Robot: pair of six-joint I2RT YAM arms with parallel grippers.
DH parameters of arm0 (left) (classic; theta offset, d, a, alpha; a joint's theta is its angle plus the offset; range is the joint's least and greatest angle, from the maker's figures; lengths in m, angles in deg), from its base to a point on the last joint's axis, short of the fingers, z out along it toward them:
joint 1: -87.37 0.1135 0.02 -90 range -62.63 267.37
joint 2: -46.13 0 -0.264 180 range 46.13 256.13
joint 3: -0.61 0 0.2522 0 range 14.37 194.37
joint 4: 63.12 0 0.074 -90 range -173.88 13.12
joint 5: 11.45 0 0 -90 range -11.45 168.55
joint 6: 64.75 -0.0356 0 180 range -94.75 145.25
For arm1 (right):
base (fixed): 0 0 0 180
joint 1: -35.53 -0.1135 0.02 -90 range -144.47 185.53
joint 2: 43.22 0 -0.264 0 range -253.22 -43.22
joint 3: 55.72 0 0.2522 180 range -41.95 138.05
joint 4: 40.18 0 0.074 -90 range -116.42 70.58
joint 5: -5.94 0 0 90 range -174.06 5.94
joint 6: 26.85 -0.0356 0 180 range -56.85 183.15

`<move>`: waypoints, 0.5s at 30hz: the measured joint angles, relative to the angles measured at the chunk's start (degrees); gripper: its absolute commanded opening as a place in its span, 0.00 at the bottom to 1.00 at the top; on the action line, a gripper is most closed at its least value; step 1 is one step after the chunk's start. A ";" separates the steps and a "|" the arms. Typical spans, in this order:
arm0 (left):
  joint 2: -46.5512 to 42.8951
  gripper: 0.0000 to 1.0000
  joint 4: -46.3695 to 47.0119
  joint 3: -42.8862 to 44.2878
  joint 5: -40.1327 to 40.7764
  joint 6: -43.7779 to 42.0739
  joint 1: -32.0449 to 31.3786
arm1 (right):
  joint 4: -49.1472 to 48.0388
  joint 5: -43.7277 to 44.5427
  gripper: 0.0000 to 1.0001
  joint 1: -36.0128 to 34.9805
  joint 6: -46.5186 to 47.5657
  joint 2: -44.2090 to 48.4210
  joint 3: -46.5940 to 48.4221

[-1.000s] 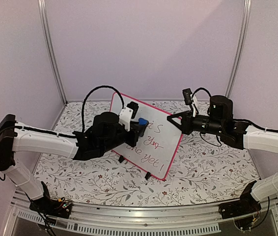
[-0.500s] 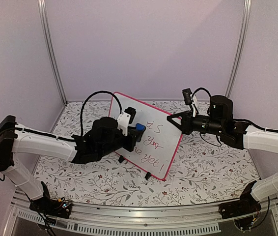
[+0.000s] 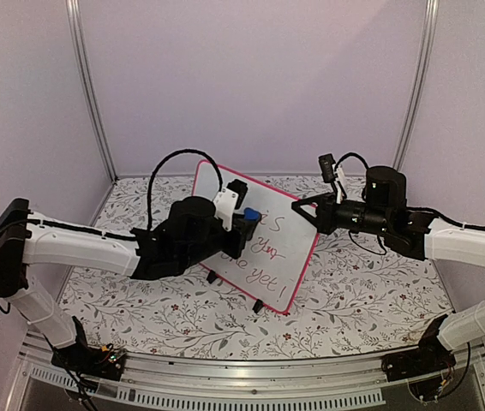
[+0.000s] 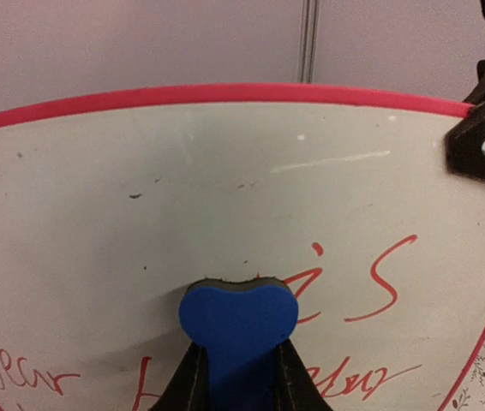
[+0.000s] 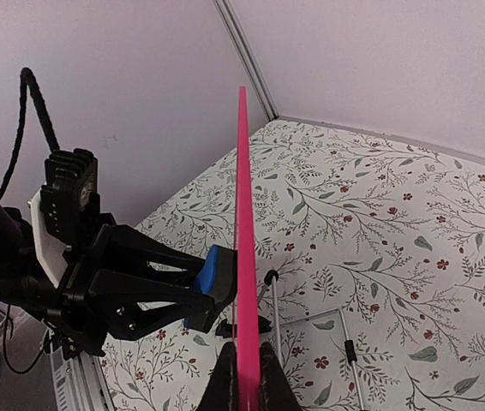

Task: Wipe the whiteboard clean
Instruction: Erase the center of the whiteboard.

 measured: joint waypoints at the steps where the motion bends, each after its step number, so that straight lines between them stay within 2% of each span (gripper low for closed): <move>1: 0.13 0.16 -0.07 0.57 0.04 -0.31 -0.07 | 0.00 0.00 0.00 0.00 -0.02 0.00 0.00; 15: 0.50 0.16 -1.46 5.09 0.22 -3.21 -0.11 | -0.09 -0.42 0.00 0.00 0.26 0.00 0.00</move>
